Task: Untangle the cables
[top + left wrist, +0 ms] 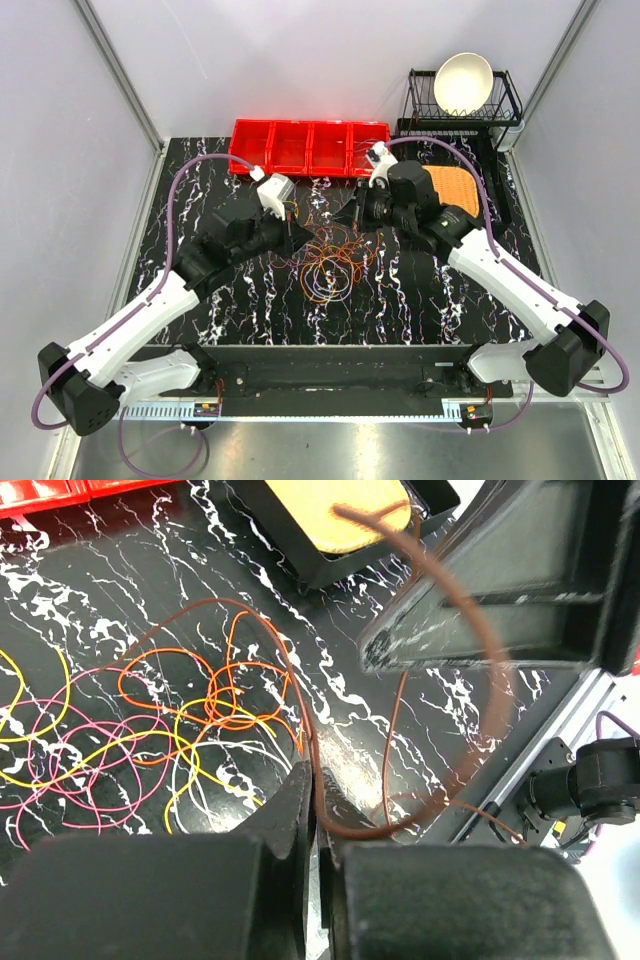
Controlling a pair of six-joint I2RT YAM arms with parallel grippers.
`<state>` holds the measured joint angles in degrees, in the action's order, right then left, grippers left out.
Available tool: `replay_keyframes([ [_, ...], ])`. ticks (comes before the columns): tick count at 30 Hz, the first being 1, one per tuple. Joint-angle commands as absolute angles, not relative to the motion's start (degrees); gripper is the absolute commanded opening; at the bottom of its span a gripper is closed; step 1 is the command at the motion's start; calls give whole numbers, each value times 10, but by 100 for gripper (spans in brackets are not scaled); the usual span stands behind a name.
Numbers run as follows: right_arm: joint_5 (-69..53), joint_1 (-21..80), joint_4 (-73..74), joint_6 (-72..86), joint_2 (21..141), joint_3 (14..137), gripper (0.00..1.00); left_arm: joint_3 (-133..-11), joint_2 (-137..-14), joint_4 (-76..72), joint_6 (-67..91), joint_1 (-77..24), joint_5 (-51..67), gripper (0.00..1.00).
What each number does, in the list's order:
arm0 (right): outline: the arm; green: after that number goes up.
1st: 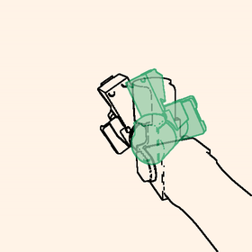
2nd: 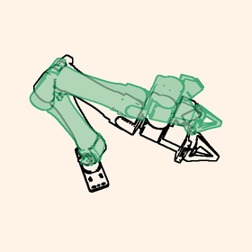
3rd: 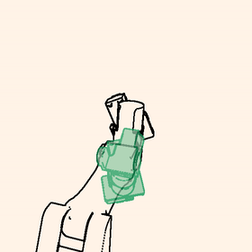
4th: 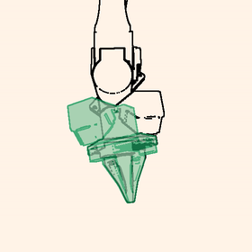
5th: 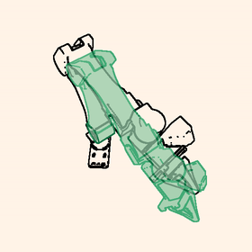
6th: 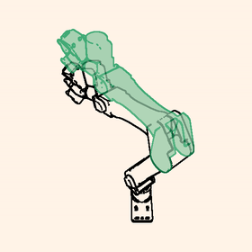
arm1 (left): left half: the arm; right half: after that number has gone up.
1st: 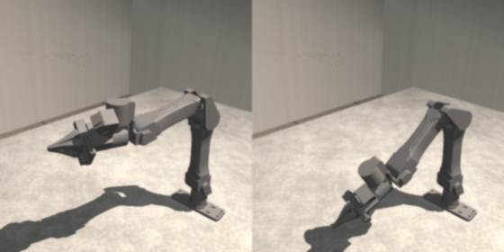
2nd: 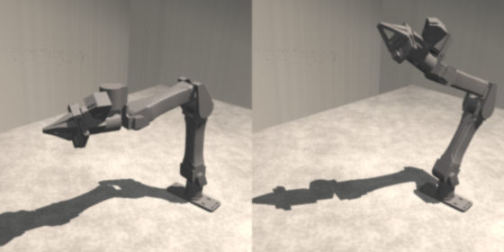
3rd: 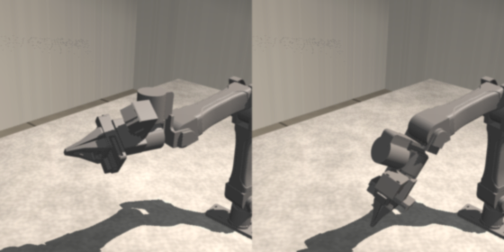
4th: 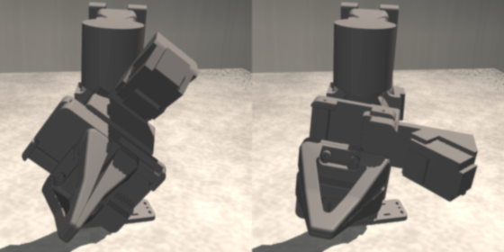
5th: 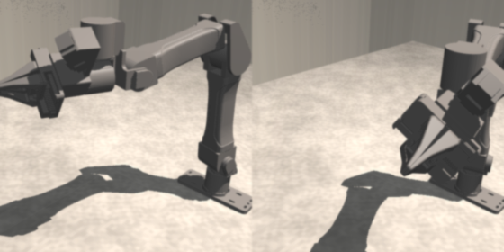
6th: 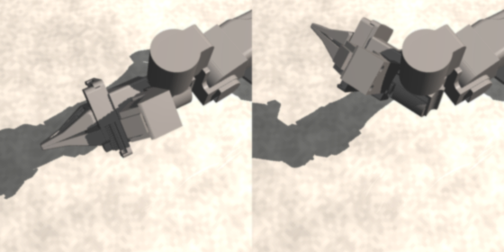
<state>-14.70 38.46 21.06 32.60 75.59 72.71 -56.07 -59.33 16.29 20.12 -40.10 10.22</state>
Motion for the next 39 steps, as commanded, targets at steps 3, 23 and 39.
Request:
replay_keyframes([
  [3,-156,383,194,340,737,715,0,-541,-576,102,207,-403,105,6],
  [23,-92,485,199,411,905,614,0,-207,-490,-69,366,-402,99,0],
  [39,-87,490,185,407,976,613,0,-125,-619,-222,413,-403,98,16],
])
